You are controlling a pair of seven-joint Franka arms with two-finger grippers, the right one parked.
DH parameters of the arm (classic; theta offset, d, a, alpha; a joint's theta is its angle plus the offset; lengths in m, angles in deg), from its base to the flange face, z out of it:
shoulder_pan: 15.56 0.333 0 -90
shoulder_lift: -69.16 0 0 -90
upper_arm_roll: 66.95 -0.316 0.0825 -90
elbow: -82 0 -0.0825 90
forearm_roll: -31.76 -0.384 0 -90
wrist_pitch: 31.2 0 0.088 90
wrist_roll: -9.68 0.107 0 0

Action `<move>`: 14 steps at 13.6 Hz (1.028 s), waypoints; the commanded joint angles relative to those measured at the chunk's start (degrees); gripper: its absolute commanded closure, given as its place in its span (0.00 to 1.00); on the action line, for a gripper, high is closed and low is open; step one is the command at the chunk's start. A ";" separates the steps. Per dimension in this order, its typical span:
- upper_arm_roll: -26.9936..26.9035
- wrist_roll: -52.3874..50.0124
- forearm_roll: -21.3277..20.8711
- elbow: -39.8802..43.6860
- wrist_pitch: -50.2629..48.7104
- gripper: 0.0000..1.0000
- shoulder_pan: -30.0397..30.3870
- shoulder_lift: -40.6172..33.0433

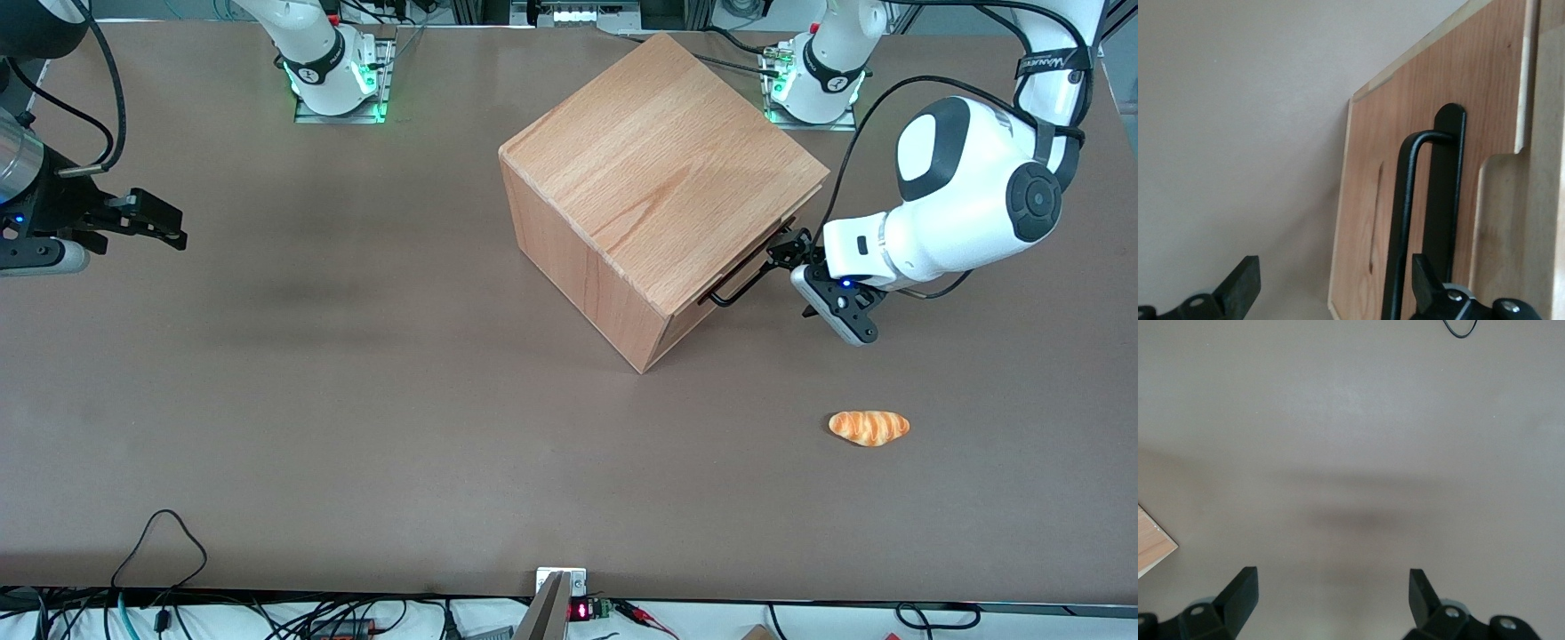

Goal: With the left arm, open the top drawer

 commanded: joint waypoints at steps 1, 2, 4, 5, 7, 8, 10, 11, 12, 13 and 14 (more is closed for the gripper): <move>0.06 1.82 1.84 -0.69 0.69 0.00 -0.11 -0.29; 0.93 1.74 1.92 -0.69 0.78 0.00 -0.20 -0.11; 1.02 1.82 1.84 -0.86 1.56 0.00 -0.20 0.24; 1.02 1.91 1.84 -1.39 2.35 0.00 -0.20 0.33; 0.94 6.19 1.84 -2.09 4.90 0.00 -0.11 1.02; 0.94 7.26 1.92 -2.70 5.87 0.00 -0.02 1.12; 0.94 7.63 1.92 -2.89 6.14 0.00 0.07 1.21; 0.94 7.71 1.92 -3.06 6.23 0.00 0.15 1.47; 0.94 7.63 1.92 -3.32 6.23 0.00 0.15 1.47; 0.85 7.54 1.75 -3.33 6.23 0.00 0.24 1.47; 0.67 7.54 1.66 -3.33 6.23 0.00 0.76 1.56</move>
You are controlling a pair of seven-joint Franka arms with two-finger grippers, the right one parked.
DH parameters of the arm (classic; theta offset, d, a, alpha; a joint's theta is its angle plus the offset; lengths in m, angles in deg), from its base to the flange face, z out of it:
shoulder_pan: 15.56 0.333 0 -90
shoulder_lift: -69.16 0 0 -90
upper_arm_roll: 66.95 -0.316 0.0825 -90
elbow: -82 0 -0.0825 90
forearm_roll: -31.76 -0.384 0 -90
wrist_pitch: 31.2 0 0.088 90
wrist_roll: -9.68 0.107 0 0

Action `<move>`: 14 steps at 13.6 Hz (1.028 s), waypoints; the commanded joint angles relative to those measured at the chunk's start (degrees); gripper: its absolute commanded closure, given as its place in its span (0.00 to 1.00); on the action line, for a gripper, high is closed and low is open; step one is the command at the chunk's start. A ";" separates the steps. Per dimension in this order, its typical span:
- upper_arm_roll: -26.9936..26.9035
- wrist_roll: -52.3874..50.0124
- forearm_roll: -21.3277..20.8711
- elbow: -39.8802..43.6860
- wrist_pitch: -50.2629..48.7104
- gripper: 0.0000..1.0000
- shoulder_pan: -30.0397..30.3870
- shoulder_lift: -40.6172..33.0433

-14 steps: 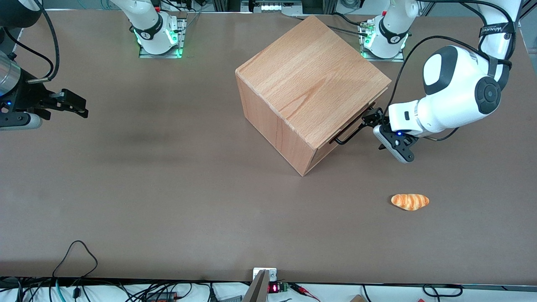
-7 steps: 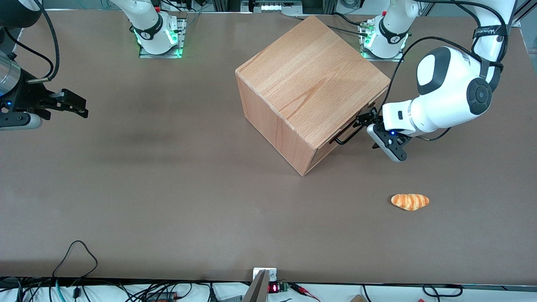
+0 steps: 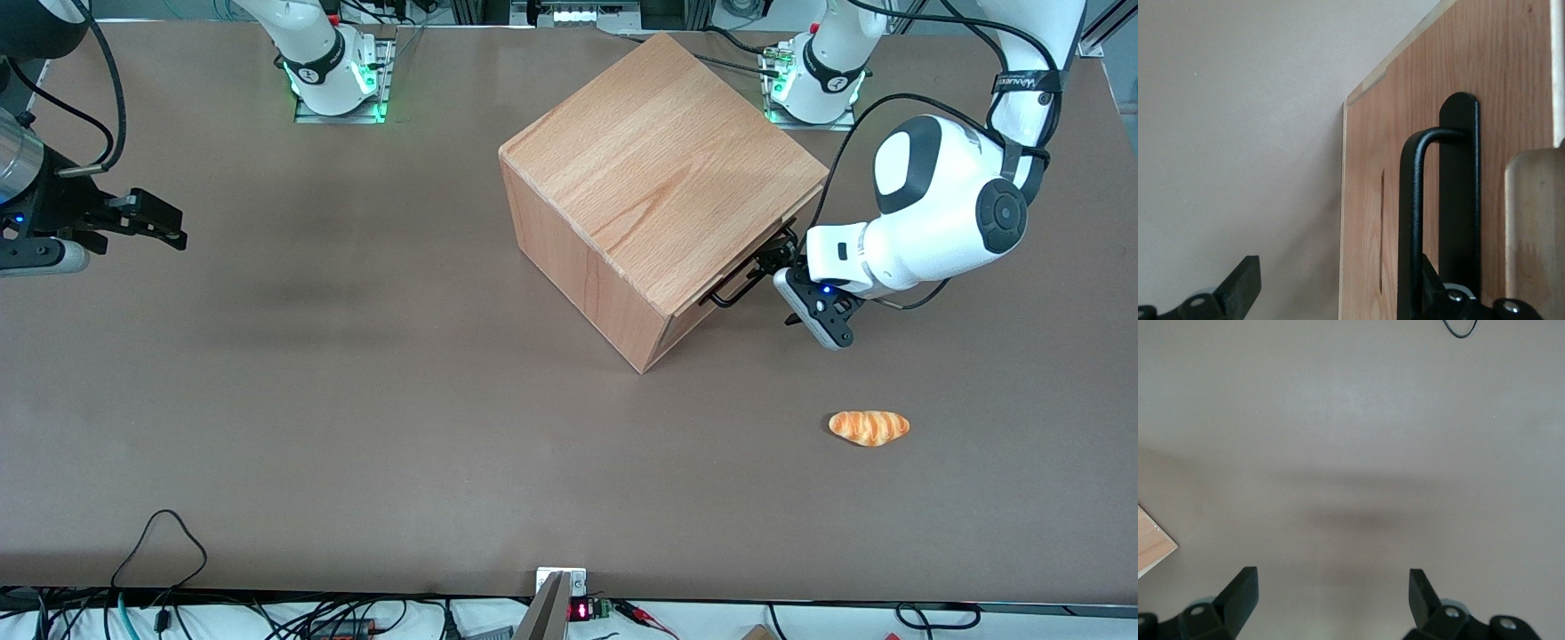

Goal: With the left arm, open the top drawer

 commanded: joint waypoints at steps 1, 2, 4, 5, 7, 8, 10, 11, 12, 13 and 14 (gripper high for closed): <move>-0.59 1.95 1.29 -0.65 0.81 0.00 1.67 -0.17; -1.03 1.95 1.20 -0.65 0.90 0.00 2.55 -0.17; -2.26 1.95 0.86 -0.56 2.38 0.00 2.82 -0.17; -2.53 1.95 0.85 -0.48 2.57 0.00 2.82 -0.17; -3.49 1.95 0.77 -0.48 5.71 0.00 3.70 0.09; -4.54 1.95 0.76 -0.39 7.91 0.00 3.70 0.35; -6.21 1.95 0.68 -0.04 10.38 0.00 3.70 0.88; -6.74 1.95 0.68 0.22 10.65 0.00 3.70 1.32; -7.62 1.95 0.68 0.40 11.70 0.00 3.79 1.50; -7.97 1.87 0.68 0.66 13.45 0.00 3.79 1.76; -8.59 1.95 0.68 0.84 14.16 0.00 3.87 2.02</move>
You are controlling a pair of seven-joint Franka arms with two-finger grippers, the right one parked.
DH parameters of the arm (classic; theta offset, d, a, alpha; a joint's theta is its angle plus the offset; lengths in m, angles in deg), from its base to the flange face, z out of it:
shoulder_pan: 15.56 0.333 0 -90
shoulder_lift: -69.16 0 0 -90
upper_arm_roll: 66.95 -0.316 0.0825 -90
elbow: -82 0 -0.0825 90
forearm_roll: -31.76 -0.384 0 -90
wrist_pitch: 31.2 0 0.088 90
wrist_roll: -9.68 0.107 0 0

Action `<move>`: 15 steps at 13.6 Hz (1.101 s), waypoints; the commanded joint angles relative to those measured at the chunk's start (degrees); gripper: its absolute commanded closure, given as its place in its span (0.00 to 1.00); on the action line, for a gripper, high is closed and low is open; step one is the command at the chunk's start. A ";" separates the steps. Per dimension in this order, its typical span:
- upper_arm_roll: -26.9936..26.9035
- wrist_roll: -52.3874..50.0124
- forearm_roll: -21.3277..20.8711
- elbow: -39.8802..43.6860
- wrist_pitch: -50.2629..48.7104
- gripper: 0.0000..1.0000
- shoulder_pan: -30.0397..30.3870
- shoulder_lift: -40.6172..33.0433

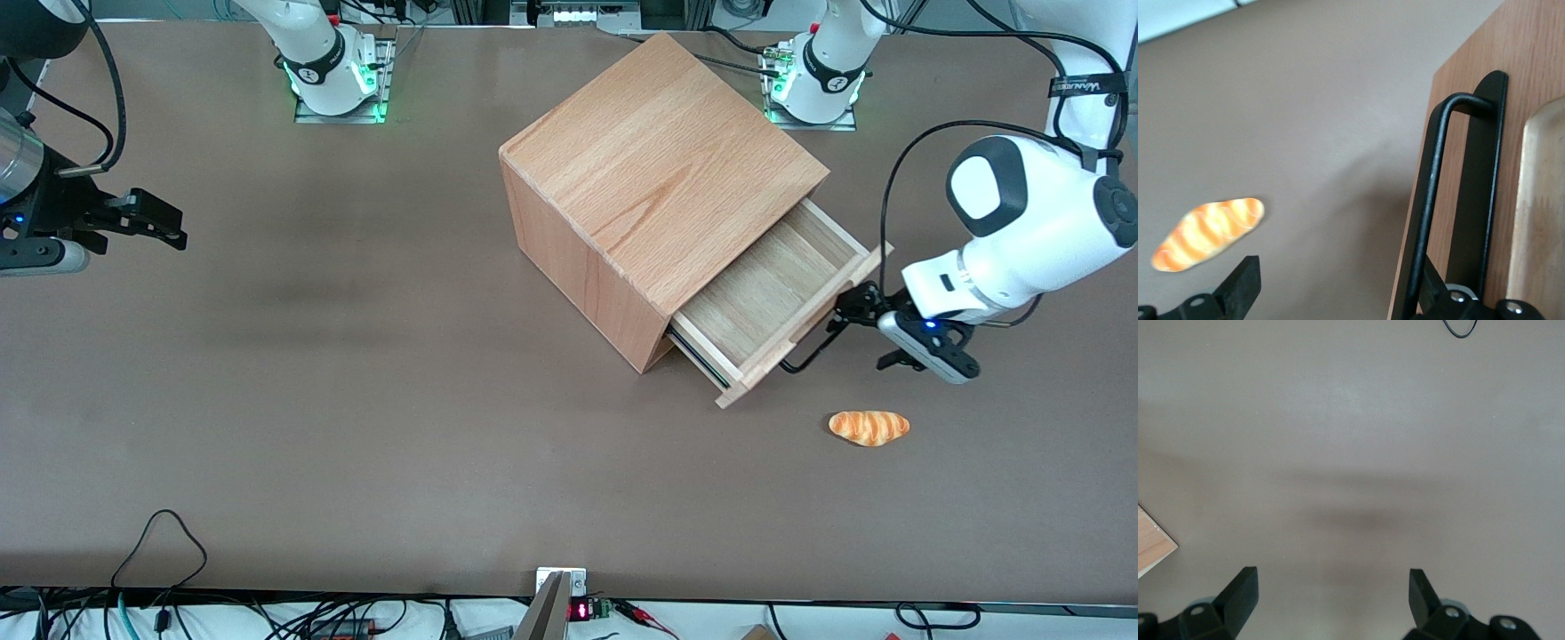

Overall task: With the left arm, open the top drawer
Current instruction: 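Pull the handle away from the cabinet with the left gripper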

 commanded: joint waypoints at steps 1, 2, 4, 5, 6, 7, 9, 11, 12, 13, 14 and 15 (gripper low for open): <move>-1.73 1.55 0.67 1.89 2.20 0.00 0.22 1.65; -1.91 1.64 0.67 2.60 2.21 0.00 0.22 1.82; -2.96 1.64 0.67 3.04 2.38 0.00 0.49 1.91; -3.49 1.64 0.67 3.56 2.38 0.00 0.57 1.91; -3.58 1.64 0.67 4.01 2.38 0.00 0.57 2.00; -3.76 1.55 0.67 4.10 2.38 0.00 0.66 2.00; -4.11 0.85 0.75 4.88 2.38 0.00 0.66 1.83; -4.11 -0.38 0.75 5.85 2.21 0.00 0.66 0.69; -4.11 -1.08 0.75 6.29 1.68 0.00 0.66 -0.19; -4.11 -1.18 0.75 6.47 1.33 0.00 0.66 -0.81; -4.11 -1.26 0.75 6.56 0.20 0.00 0.66 -1.42; -4.11 -1.52 0.84 6.56 -0.68 0.00 0.66 -2.04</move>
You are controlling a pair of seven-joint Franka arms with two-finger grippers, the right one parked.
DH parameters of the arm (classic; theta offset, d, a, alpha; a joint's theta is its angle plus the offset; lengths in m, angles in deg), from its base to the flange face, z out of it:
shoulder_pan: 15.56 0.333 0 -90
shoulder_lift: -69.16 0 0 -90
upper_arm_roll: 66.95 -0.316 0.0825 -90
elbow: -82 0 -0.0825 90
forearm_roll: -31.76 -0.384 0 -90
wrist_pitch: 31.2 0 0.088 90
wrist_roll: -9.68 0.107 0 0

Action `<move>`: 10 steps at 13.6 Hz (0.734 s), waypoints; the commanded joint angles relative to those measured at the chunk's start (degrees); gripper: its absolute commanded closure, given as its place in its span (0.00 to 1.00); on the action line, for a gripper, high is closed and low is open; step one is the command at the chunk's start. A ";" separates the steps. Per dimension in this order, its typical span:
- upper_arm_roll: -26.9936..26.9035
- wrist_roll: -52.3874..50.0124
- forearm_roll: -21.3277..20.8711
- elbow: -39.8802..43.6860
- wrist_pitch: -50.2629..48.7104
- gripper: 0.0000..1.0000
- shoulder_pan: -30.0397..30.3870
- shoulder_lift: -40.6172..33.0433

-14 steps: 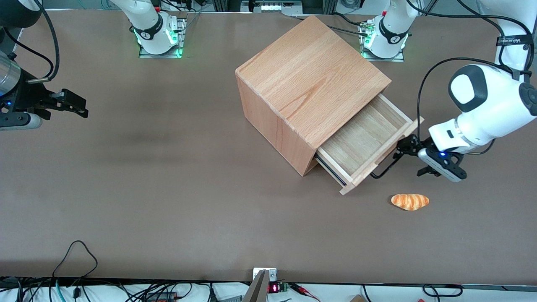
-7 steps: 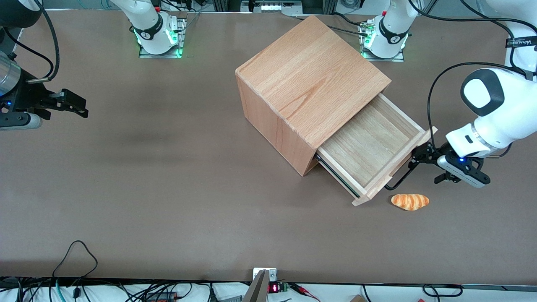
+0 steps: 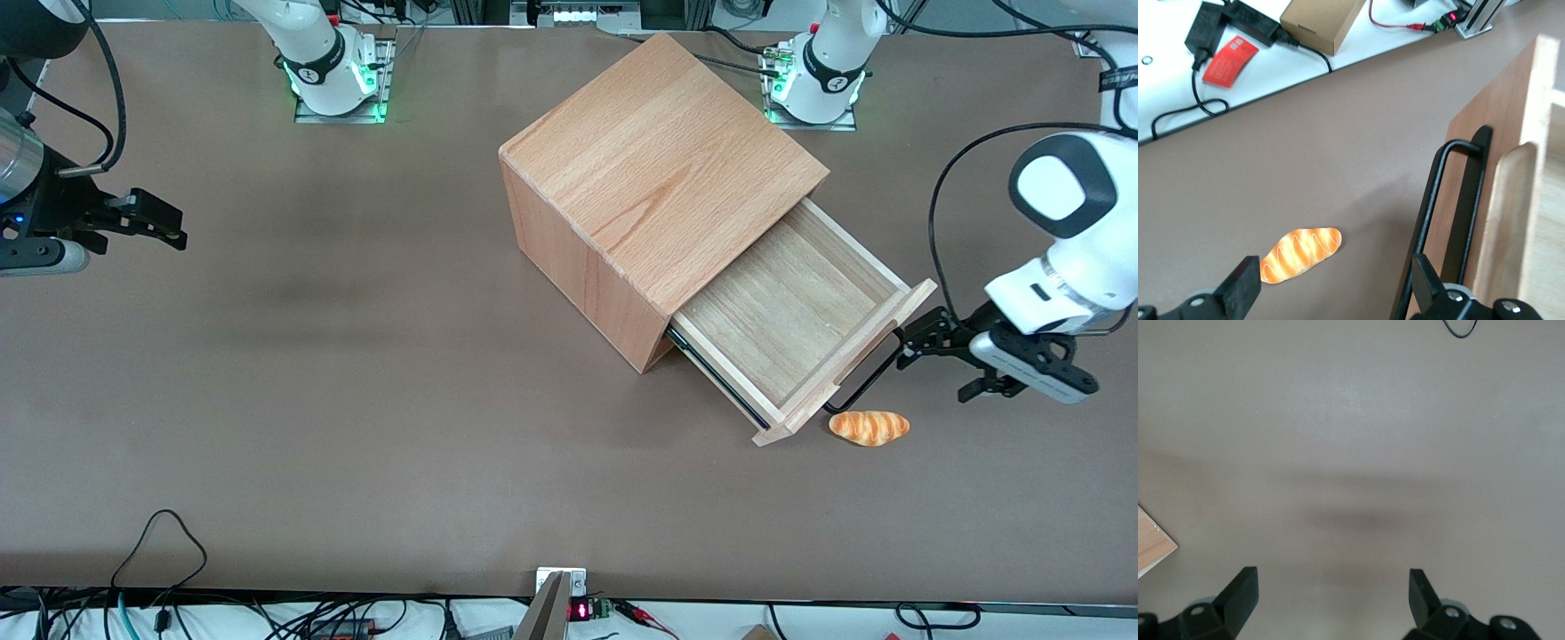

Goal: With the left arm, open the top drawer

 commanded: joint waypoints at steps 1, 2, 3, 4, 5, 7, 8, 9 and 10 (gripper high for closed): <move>-0.11 -1.02 0.76 -0.01 -2.90 0.00 0.07 -2.92; -0.11 -1.02 0.76 -0.01 -4.47 0.00 0.15 -3.89; -0.11 -1.98 0.67 -0.19 -6.83 0.00 0.24 -5.46; -0.11 -3.64 0.67 -0.54 -9.29 0.00 0.76 -7.22; -0.11 -5.58 -0.64 -0.63 -12.80 0.00 1.64 -9.24; -0.20 -9.27 -4.67 -0.89 -17.47 0.00 1.91 -12.84; -0.29 -11.46 -6.00 -0.89 -19.93 0.00 1.91 -14.60; -0.37 -14.18 -8.10 -0.89 -22.30 0.00 1.91 -16.19; -0.37 -17.17 -10.56 -0.89 -24.85 0.00 1.74 -17.86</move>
